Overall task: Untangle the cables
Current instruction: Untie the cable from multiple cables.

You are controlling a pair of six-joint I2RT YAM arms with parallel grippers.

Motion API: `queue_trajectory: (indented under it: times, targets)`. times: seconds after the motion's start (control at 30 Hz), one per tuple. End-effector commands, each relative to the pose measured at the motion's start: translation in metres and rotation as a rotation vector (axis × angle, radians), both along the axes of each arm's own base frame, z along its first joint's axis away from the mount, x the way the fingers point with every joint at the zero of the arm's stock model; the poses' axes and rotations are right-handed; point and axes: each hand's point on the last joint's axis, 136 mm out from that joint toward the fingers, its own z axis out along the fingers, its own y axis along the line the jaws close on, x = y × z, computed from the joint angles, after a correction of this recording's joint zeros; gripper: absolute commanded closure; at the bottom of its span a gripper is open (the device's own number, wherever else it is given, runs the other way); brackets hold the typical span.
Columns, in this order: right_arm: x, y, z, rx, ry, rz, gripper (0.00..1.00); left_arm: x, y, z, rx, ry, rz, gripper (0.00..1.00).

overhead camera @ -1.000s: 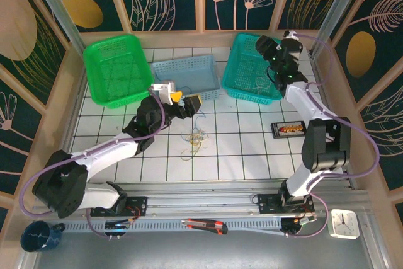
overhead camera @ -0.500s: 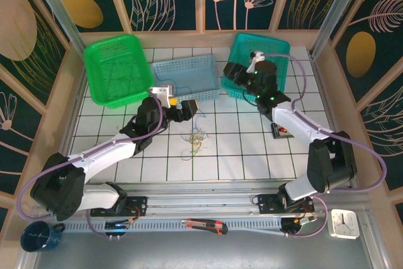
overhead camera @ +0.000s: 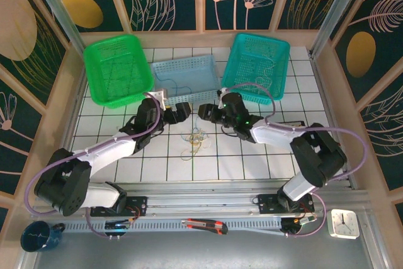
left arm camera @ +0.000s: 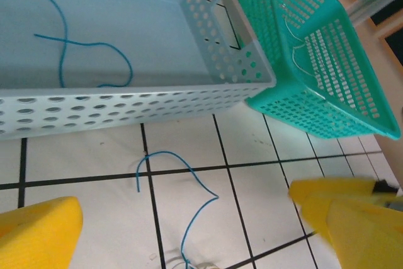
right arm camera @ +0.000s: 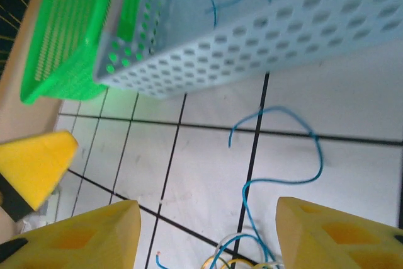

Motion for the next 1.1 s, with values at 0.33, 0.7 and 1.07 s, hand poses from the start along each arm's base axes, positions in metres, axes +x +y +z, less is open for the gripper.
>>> queue_trajectory:
  times: [0.33, 0.7, 1.07]
  targets:
    - [0.011, 0.025, -0.046, -0.045, 0.084, -0.019, 0.48, 0.010, 0.012, 0.019, -0.102, -0.019, 0.059, 0.01]
    - [0.030, 0.037, -0.071, -0.102, 0.118, -0.043, 0.48, 0.009, 0.014, 0.020, -0.113, -0.021, 0.067, 0.01]
    - [0.035, 0.026, -0.075, -0.160, 0.093, -0.067, 0.97, 0.008, 0.013, 0.017, -0.119, -0.016, 0.062, 0.01]
